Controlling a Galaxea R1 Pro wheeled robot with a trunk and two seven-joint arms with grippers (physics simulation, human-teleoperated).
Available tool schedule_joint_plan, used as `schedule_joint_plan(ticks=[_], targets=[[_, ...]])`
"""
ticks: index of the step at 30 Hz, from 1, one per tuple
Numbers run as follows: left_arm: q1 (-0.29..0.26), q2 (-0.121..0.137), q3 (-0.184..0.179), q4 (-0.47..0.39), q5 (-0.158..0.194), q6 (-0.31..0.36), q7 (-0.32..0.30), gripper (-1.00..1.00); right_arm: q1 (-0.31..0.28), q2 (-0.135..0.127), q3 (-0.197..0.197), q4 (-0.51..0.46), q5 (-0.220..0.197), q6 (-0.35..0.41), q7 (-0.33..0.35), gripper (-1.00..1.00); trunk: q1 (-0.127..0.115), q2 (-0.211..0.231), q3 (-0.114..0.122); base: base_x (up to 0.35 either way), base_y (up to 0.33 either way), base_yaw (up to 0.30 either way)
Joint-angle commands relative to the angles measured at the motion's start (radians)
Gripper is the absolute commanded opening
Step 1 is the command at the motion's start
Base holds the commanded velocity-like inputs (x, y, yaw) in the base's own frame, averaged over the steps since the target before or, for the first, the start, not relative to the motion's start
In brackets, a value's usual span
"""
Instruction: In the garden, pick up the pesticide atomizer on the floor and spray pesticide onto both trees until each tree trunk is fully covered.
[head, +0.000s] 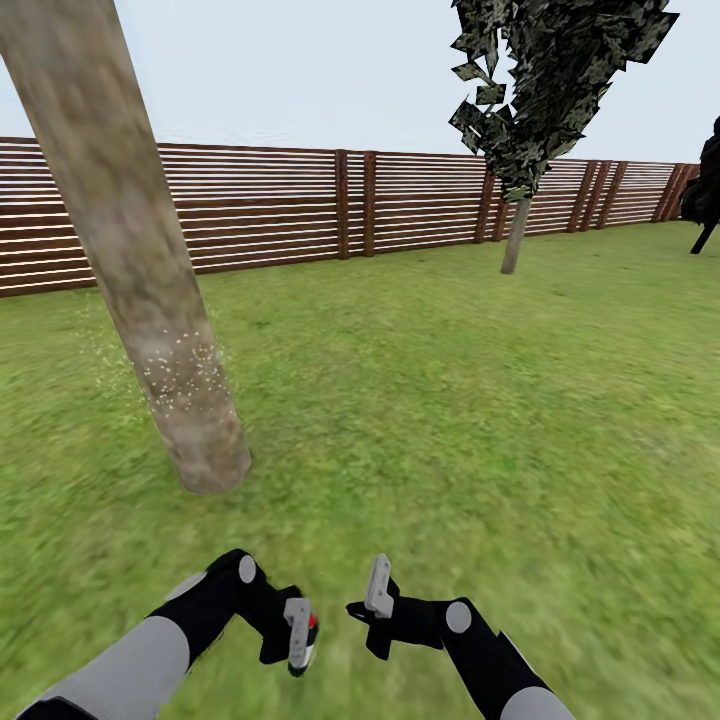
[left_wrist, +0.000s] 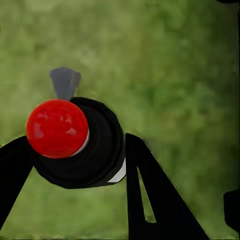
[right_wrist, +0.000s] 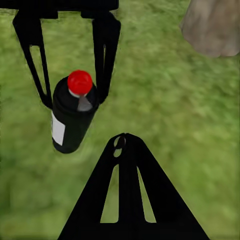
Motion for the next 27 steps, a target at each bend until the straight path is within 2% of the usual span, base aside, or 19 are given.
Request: schedule_joint_plan(ticks=[1,6,7,8,10,12,13,14,15,16,17,18,19,20,22,24,25,26,27], targets=[[0.0,0.014,0.0,0.0,0.002,0.001,0.0,-1.0,0.0,0.0,0.0,0.0,0.0,0.0,0.0,-1.0,0.0,0.0,0.0,0.0,0.0,0.0],[0.0,0.111,0.001,0.0,0.001,0.009,0.001,-1.0,0.0,-0.003,0.0,0.0,0.0,0.0,0.0,-1.0,0.0,0.0,0.0,0.0,0.0,0.0],[0.0,0.14,0.002,0.0,0.001,0.009,0.001,-1.0,0.0,-0.004,0.0,0.001,0.0,0.0,0.0,1.0,0.0,0.0,0.0,0.0,0.0,0.0],[0.0,0.151,0.003,0.0,0.001,0.009,0.001,-1.0,0.0,-0.006,0.0,0.001,0.0,0.0,0.0,1.0,0.0,0.0,0.0,0.0,0.0,0.0],[0.0,0.188,0.007,0.0,0.002,0.011,0.006,-1.0,0.0,-0.012,0.0,0.001,0.0,0.0,-0.001,1.0,0.0,0.0,0.0,0.0,0.0,0.0],[0.0,0.211,0.022,0.001,0.007,0.012,0.031,-1.0,0.0,-0.022,-0.006,0.002,-0.001,0.0,-0.007,1.0,0.0,0.0,0.0,0.0,0.0,0.0],[0.001,0.216,0.057,0.011,0.011,0.011,0.107,-1.0,0.0,-0.036,-0.007,0.003,-0.002,-0.001,-0.046,1.0,0.0,0.0,0.0,0.0,0.0,0.0],[0.001,0.216,0.076,0.022,0.013,0.011,0.155,-1.0,0.001,-0.043,-0.007,0.004,-0.003,0.0,-0.08,1.0,0.0,0.0,0.0,0.0,0.0,0.0],[0.002,0.211,0.125,0.062,0.024,0.01,0.281,-1.0,0.002,-0.06,-0.007,0.022,-0.009,0.0,-0.174,1.0,0.0,0.0,0.0,0.0,0.0,0.0],[0.002,0.206,0.156,0.107,0.041,0.006,0.375,-1.0,0.003,-0.068,-0.008,0.055,-0.018,0.0,-0.243,1.0,0.0,0.0,0.0,0.0,0.0,0.0],[0.003,0.198,0.187,0.18,0.087,0.002,0.481,-1.0,0.004,-0.072,-0.012,0.122,-0.035,0.0,-0.342,1.0,0.0,0.0,0.0,0.0,0.0,0.0],[0.003,0.193,0.21,0.245,0.151,-0.007,0.572,-1.0,0.004,-0.074,-0.025,0.19,-0.056,0.0,-0.448,1.0,0.0,0.0,0.0,0.0,0.0,0.0],[0.004,0.191,0.224,0.299,0.25,-0.047,0.661,-1.0,0.004,-0.076,-0.045,0.261,-0.078,-0.001,-0.566,1.0,0.0,0.0,0.0,0.0,0.0,0.0],[0.012,0.192,0.232,0.339,0.367,-0.106,0.736,-1.0,0.004,-0.077,-0.062,0.32,-0.096,-0.001,-0.66,1.0,0.0,0.0,0.0,0.0,0.0,0.0],[0.067,0.196,0.239,0.371,0.602,-0.188,0.856,-1.0,0.006,-0.078,-0.092,0.402,-0.147,-0.007,-0.825,1.0,0.0,0.0,0.0,0.0,0.0,0.0],[0.112,0.198,0.242,0.377,0.751,-0.22,0.931,-1.0,0.01,-0.078,-0.103,0.425,-0.201,-0.032,-0.969,1.0,0.0,0.0,0.0,0.0,0.0,0.0],[0.141,0.2,0.243,0.382,0.881,-0.269,1.014,-1.0,0.029,-0.079,-0.107,0.435,-0.268,-0.095,-1.099,1.0,0.0,0.0,0.0,0.0,0.0,0.0],[0.152,0.2,0.243,0.384,0.954,-0.292,1.071,-1.0,0.041,-0.078,-0.108,0.438,-0.307,-0.145,-1.151,1.0,0.0,0.0,0.0,0.0,0.0,0.0],[0.162,0.197,0.243,0.387,1.0,-0.305,1.11,-1.0,0.047,-0.078,-0.108,0.441,-0.33,-0.179,-1.178,1.0,0.0,0.0,0.0,0.0,0.0,0.0]])
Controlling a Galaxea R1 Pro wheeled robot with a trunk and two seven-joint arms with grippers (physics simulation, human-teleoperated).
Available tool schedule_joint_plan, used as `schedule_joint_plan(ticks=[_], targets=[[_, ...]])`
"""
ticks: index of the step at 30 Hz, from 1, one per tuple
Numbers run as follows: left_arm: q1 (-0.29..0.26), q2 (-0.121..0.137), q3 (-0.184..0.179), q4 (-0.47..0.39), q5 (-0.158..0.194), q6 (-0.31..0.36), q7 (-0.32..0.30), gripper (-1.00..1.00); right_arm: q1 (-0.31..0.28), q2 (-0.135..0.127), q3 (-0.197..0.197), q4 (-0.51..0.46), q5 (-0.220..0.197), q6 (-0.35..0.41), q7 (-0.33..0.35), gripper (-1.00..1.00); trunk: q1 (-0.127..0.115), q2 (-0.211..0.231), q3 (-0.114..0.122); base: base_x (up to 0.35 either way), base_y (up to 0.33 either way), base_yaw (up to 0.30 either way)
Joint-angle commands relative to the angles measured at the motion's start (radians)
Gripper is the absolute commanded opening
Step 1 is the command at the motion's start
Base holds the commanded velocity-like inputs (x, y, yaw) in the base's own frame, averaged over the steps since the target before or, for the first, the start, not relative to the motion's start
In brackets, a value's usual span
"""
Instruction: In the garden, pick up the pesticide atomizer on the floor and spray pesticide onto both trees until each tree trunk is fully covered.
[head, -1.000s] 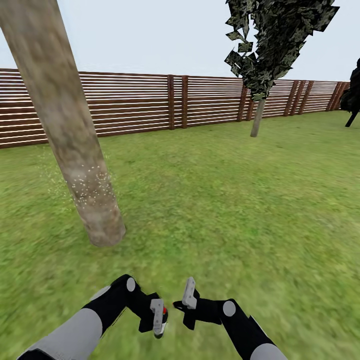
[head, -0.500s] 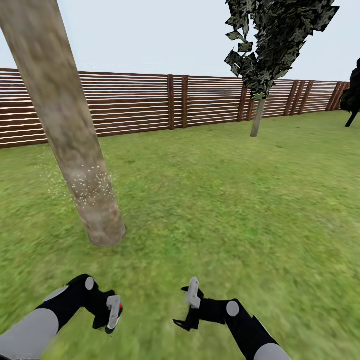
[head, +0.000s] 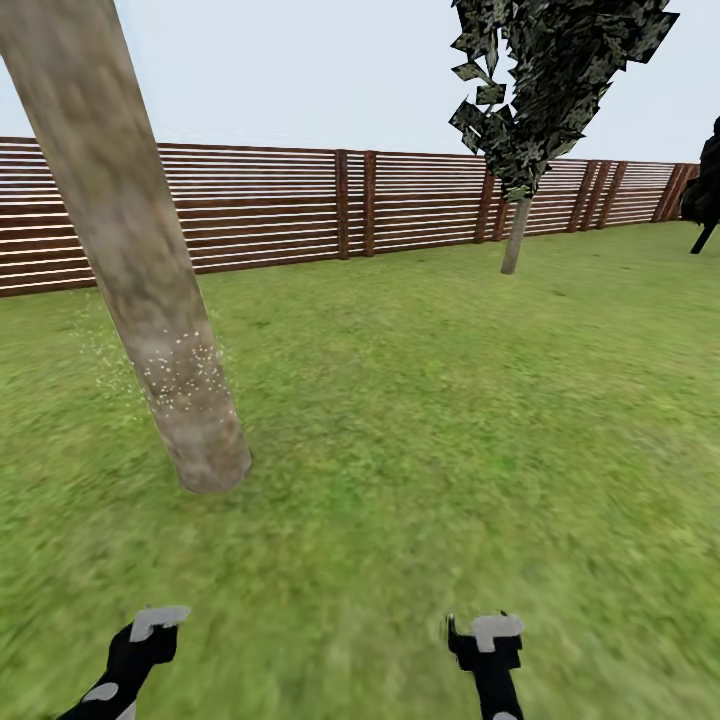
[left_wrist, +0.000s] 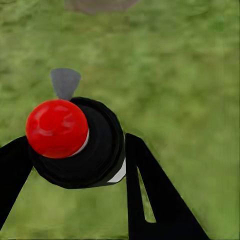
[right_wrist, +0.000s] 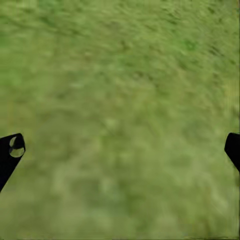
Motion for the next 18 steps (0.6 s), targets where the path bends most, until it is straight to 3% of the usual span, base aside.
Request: schedule_joint_plan(ticks=[1,6,10,18], targets=[[0.027,-0.004,-0.005,0.004,0.029,-0.008,0.026,-1.0,0.005,0.0,0.001,0.013,-0.014,-0.023,-0.018,1.0,0.0,0.0,0.0,0.0,0.0,0.0],[0.055,-0.003,-0.004,0.054,0.051,-0.016,0.045,-1.0,0.011,0.001,0.001,0.073,-0.02,-0.036,-0.026,1.0,0.0,0.0,0.0,0.0,0.0,0.0],[0.075,-0.001,-0.004,0.066,0.048,-0.02,0.045,-1.0,0.104,0.001,0.0,0.12,-0.021,-0.034,-0.026,1.0,0.0,0.0,0.0,0.0,0.0,0.0],[0.077,-0.007,-0.005,0.068,0.05,-0.019,0.045,-1.0,0.114,0.0,0.0,0.12,-0.021,-0.034,-0.026,1.0,0.0,0.0,0.0,0.0,0.0,0.0]])
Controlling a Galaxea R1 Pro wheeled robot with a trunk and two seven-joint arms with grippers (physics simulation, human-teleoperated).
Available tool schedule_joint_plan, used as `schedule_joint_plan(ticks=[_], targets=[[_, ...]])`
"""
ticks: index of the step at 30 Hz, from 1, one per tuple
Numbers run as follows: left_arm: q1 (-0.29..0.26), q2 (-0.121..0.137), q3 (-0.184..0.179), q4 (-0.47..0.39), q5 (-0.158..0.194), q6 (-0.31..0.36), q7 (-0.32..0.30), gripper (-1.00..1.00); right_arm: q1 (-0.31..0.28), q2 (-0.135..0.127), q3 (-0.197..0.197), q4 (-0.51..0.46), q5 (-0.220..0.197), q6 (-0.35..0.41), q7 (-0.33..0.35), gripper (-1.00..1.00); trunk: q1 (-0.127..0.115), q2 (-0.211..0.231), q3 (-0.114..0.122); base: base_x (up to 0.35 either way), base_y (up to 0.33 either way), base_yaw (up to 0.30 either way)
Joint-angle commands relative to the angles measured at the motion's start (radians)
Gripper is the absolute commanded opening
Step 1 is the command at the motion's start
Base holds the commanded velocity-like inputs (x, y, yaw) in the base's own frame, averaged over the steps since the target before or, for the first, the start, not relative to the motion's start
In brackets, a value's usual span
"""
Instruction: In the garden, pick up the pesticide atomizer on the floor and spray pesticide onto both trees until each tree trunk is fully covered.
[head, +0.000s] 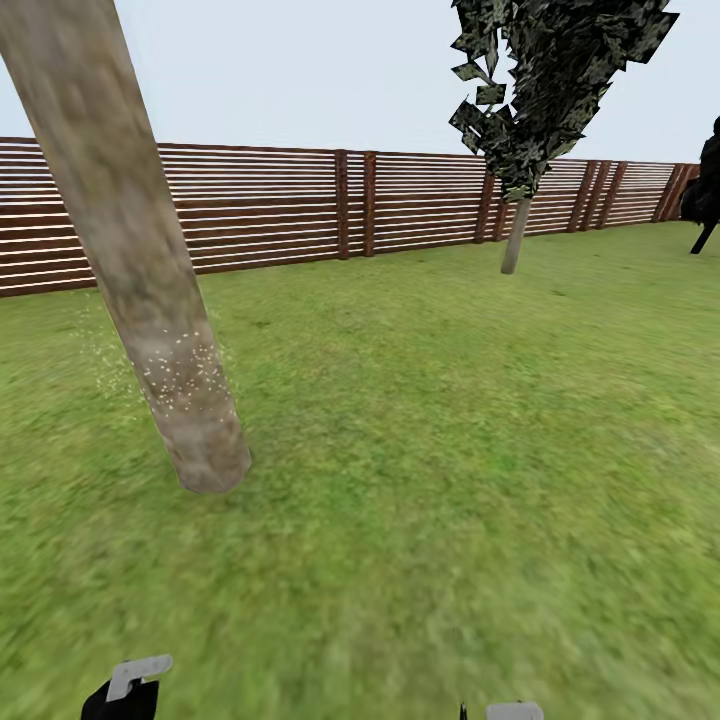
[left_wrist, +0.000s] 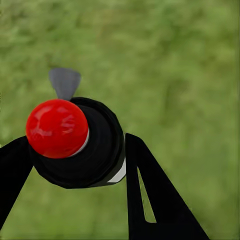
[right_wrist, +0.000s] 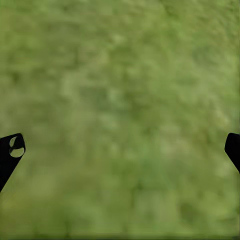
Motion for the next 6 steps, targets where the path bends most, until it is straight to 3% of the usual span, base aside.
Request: schedule_joint_plan(ticks=[1,6], targets=[[0.001,0.0,-0.001,0.0,-0.001,0.001,0.0,-1.0,0.0,0.0,0.0,0.0,0.0,0.0,0.0,1.0,0.0,0.0,0.0,0.0,0.0,0.0],[0.009,0.001,-0.001,0.0,-0.003,0.0,0.0,-1.0,0.0,0.0,0.0,0.0,0.0,0.0,0.0,1.0,0.0,0.0,0.0,0.0,0.0,0.0]])
